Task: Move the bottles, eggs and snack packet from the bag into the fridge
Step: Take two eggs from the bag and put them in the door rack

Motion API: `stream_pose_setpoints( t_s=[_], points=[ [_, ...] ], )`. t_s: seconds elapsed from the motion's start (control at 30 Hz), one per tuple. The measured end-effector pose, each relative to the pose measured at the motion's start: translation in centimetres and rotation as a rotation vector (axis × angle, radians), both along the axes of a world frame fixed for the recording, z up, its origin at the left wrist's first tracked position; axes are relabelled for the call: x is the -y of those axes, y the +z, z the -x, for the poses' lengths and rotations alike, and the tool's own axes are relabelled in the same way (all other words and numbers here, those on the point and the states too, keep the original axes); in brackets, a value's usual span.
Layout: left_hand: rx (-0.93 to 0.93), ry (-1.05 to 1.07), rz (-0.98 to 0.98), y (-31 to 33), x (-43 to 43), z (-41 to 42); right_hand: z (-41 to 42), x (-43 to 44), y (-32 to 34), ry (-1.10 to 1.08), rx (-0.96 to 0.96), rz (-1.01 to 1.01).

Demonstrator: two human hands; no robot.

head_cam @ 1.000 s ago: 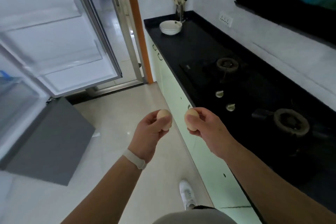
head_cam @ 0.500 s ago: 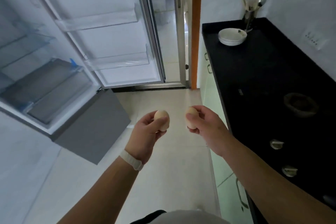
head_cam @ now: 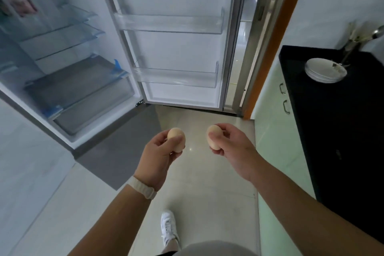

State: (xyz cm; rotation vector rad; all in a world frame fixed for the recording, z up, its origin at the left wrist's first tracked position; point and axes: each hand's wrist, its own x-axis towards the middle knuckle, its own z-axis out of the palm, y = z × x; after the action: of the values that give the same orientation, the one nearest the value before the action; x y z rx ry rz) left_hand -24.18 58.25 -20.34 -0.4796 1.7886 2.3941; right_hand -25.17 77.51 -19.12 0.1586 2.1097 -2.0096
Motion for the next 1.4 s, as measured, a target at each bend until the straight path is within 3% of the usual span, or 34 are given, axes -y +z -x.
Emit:
stream_pose_setpoints(
  t_s=[0.27, 0.5, 0.8, 1.23, 1.4],
  points=[
    [-0.025, 0.001, -0.029, 0.2, 11.4, 10.9, 10.3, 10.6, 1.5, 0.027, -0.004, -0.008],
    [-0.035, -0.027, -0.043, -0.3, 16.3, 17.1, 14.4, 15.2, 1.1, -0.045, 0.018, 0.000],
    [-0.017, -0.070, -0.066, -0.4, 17.4, 21.2, 19.4, 16.0, 1.6, -0.099, -0.006, 0.018],
    [-0.036, -0.062, 0.123, 1.2, 16.4, 31.9, 31.8, 13.5, 0.7, -0.106, -0.059, 0.027],
    [-0.068, -0.121, 0.270, 0.9, 14.5, 37.1, 36.5, 10.7, -0.6, -0.102, -0.141, -0.190]
  ],
)
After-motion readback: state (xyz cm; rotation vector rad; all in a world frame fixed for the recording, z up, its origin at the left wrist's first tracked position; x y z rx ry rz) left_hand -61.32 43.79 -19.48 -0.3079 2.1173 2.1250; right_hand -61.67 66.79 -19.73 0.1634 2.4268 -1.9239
